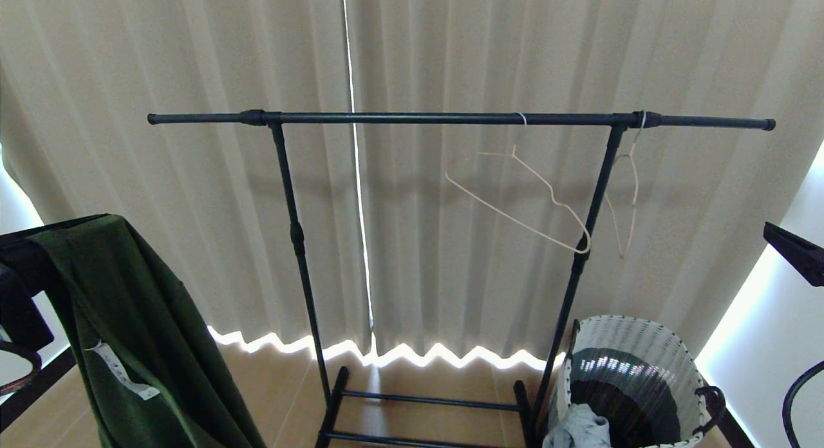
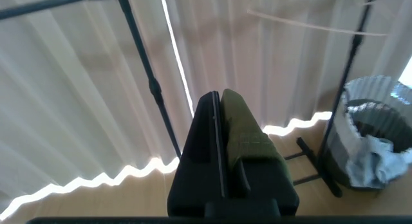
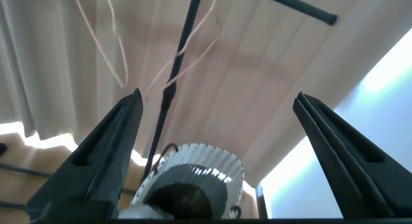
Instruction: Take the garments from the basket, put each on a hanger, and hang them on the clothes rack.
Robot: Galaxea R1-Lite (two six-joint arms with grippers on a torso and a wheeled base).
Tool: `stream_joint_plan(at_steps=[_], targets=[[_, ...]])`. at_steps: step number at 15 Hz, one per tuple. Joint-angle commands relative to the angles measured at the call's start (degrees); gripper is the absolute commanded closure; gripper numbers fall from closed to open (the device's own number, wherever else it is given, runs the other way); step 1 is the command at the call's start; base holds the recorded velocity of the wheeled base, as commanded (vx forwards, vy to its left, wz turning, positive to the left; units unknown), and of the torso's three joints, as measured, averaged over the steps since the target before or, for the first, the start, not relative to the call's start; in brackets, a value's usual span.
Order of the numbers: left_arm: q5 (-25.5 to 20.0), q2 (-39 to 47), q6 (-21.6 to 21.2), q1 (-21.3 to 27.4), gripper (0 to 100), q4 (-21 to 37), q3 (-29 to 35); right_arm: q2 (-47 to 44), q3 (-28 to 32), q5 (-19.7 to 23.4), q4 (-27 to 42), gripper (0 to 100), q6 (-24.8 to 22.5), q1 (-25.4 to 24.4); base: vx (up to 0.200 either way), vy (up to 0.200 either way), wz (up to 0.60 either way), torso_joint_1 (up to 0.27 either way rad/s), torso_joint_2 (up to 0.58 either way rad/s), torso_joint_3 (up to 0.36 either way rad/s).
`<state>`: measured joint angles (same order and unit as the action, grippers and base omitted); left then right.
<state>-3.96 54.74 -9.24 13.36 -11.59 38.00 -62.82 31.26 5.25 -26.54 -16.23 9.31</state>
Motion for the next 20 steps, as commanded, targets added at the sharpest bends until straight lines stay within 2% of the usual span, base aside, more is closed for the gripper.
stream_joint_plan(at_steps=[1,8,10,13,15,17,20], targets=[[0.01,0.11,0.01,0.00,100,-0.01,-0.21,-0.02,-0.06,0.02,0.00,0,-0.03,0.00,0.200,0.000,0.00,0.017,0.00,0.002],[0.01,0.20,-0.08,0.00,100,-0.10,-0.21,-0.20,0.12,0.02,0.08,0,0.05,0.00,0.200,0.000,0.00,0.004,0.00,0.002],[0.01,0.20,-0.16,0.00,100,-0.10,-0.47,-0.29,0.12,0.02,0.08,0,0.05,0.00,0.000,0.000,0.00,0.000,0.00,0.000],[0.01,0.11,-0.25,0.00,100,-0.10,-2.05,-3.98,0.74,-0.33,0.96,0,2.78,0.00,0.000,0.000,0.00,0.000,0.00,0.000],[0.01,0.28,0.28,0.00,100,-0.10,-3.37,-8.20,3.90,-0.86,4.65,0,4.01,0.00,0.000,0.000,0.00,0.000,0.00,0.000],[0.01,1.07,1.24,0.00,100,-0.10,-3.11,-11.80,8.91,-3.85,12.65,0,5.85,0.00,0.000,0.000,0.00,0.000,0.00,0.000],[0.01,0.90,1.15,0.00,100,-0.10,-2.31,-17.25,14.71,-8.51,18.98,0,12.36,-0.52,0.000,0.000,0.00,0.000,0.00,0.000]])
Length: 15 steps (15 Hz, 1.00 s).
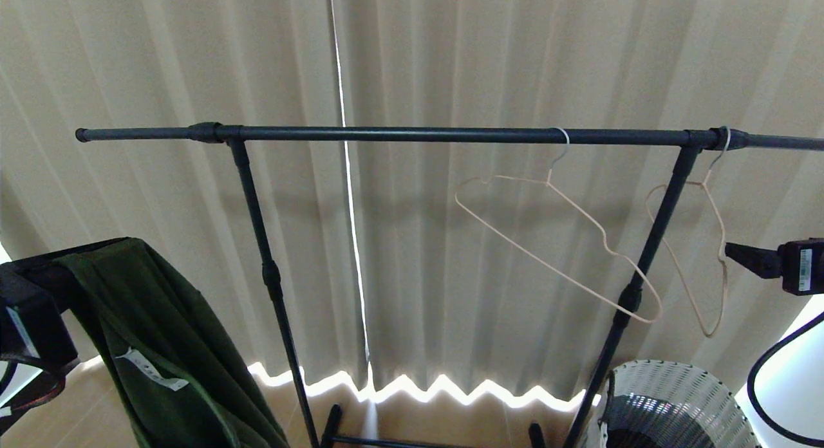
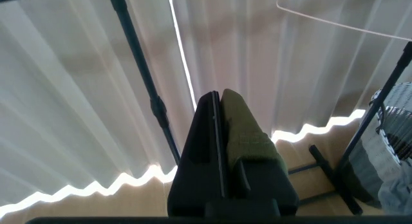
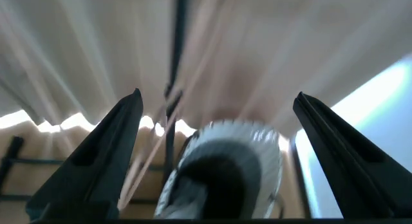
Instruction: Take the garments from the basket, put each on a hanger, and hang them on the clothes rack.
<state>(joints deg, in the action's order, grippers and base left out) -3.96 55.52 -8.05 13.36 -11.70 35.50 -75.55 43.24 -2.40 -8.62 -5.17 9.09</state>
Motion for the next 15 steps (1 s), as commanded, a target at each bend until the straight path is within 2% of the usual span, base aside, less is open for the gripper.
stream_joint_plan(at_steps=[1,3,5,6,10,15], targets=[[0.01,0.03,-0.04,0.09,100,0.01,0.18,-7.34,4.84,-2.26,2.38,0,3.32,-0.57,0.000,0.000,0.00,0.000,0.00,0.000],[0.01,-0.06,-0.13,0.09,100,0.01,0.18,-9.53,6.95,-4.10,4.05,0,5.17,-1.01,0.000,0.000,0.00,0.000,0.00,0.000],[0.01,-0.06,-0.13,0.26,100,0.01,0.18,-10.06,8.70,-4.89,8.79,0,7.19,-4.70,0.000,0.000,0.00,0.000,0.00,0.000],[-0.08,-0.06,-0.13,0.26,100,0.01,0.18,-10.15,9.14,-5.07,9.41,0,7.28,-4.96,0.000,0.000,0.00,0.000,0.00,0.000],[-0.08,-0.06,-0.22,0.44,100,0.01,0.10,-15.60,13.54,-11.13,10.73,0,10.18,-4.96,0.000,0.000,0.00,0.000,0.00,0.000],[-0.08,-0.06,-0.39,0.44,100,0.01,0.10,-16.65,13.63,-11.31,10.38,0,11.15,-4.88,0.000,0.000,0.00,0.000,0.00,0.000]])
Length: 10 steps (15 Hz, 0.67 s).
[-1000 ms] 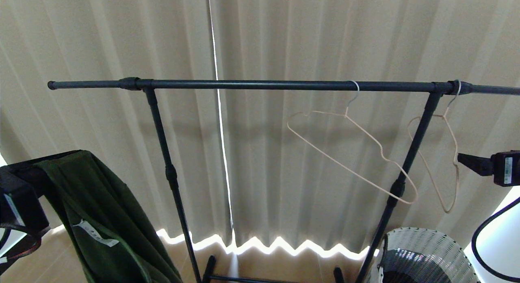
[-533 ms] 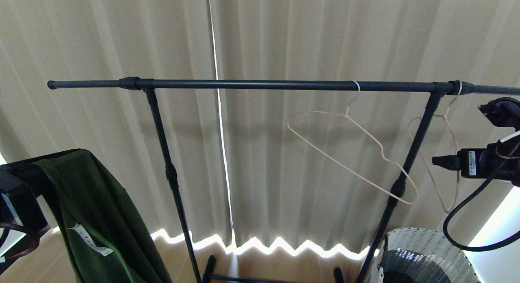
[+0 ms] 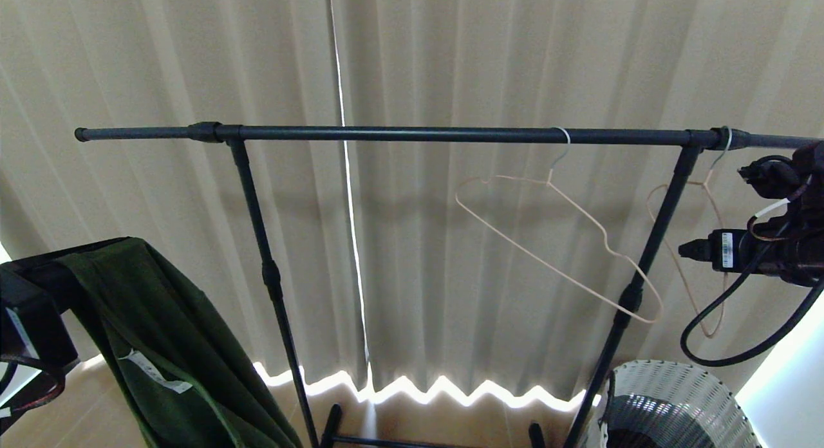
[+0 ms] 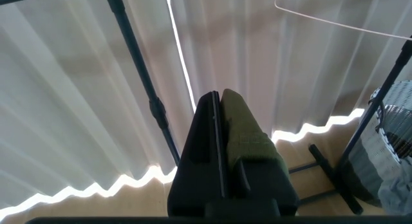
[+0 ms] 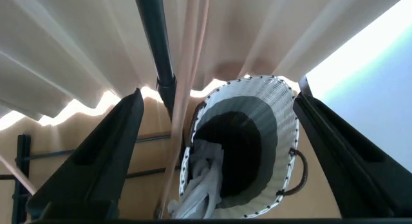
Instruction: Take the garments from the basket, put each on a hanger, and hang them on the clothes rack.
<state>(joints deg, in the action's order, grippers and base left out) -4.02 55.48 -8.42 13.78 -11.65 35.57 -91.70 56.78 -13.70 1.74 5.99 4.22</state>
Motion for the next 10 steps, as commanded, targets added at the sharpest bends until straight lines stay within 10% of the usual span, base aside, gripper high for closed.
stream_joint_plan(at_steps=[1,2,10], targets=[[-0.02,-0.02,-0.37,0.02,100,-0.04,-0.06,-0.59,0.08,-0.01,-0.16,0,-0.01,0.00,0.000,0.000,0.00,0.000,0.00,0.000],[-0.02,-0.02,-0.37,0.02,100,-0.04,-0.06,-0.68,0.17,-0.01,-0.16,100,-0.01,0.00,0.000,0.000,0.00,0.000,0.00,0.000],[-0.02,-0.28,-0.45,0.02,100,-0.04,-0.24,-0.06,0.35,-0.27,-1.04,100,0.08,2.20,0.000,0.000,0.00,0.000,0.00,0.000]])
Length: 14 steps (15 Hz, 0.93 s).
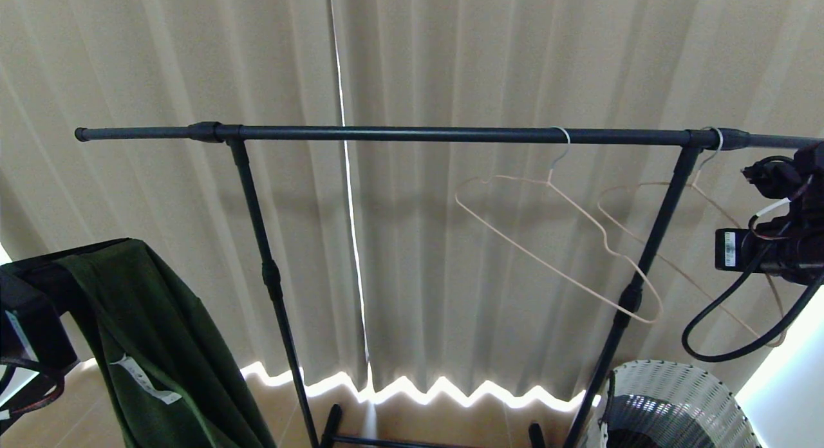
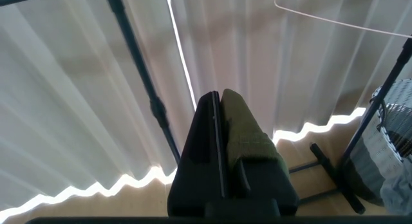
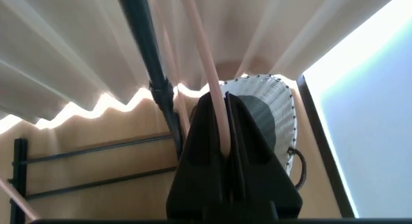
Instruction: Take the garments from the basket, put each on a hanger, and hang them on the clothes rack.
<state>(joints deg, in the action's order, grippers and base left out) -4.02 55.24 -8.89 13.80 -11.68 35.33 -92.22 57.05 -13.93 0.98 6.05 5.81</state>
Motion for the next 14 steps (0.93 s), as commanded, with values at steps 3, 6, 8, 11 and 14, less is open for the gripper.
stream_joint_plan(at_steps=[3,6,8,11,14], targets=[[-0.02,-0.04,-0.08,0.00,100,-0.01,-0.44,1.43,-0.36,-0.04,-4.05,100,-0.16,2.18,0.000,0.000,0.00,0.000,0.00,0.000],[-0.02,-0.57,-0.25,0.00,100,-0.01,-0.52,4.59,-2.12,-0.04,-5.46,100,-0.25,2.36,0.000,0.000,0.00,0.000,0.00,0.000],[0.07,-1.09,-2.71,-0.09,100,-0.01,-1.31,7.76,-4.67,-0.04,-5.46,100,-0.77,2.27,0.000,0.000,0.00,0.000,0.00,0.000],[0.07,-1.53,-3.86,-0.35,100,-4.05,-4.04,12.86,-9.15,-0.04,-5.72,100,-2.62,2.27,0.000,0.000,0.00,0.000,0.00,0.000],[0.33,-1.27,-3.59,-0.62,100,-6.87,-5.45,16.37,-11.35,0.05,-6.95,100,-3.32,2.10,0.000,0.000,0.00,0.000,0.00,0.000]])
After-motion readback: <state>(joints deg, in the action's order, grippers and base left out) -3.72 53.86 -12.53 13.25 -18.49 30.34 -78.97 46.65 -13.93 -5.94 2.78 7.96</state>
